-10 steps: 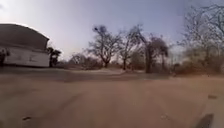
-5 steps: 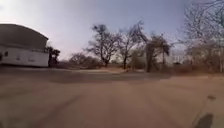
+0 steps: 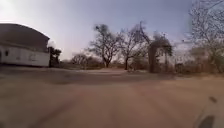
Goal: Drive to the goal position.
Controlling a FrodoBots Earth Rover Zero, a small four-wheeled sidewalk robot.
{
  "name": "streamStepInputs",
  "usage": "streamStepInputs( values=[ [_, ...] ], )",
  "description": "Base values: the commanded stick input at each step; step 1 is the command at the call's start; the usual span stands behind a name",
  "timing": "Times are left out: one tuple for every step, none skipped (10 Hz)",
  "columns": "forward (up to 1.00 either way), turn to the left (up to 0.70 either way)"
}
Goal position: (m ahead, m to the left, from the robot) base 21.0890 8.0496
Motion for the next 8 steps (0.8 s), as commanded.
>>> streamStepInputs(
  values=[
    [0.70,0.00],
    [0.70,0.00],
    [0.70,0.00],
    [0.70,0.00],
    [0.70,0.00],
    [0.70,0.00],
    [0.70,0.00],
    [0.70,0.00]
  ],
)
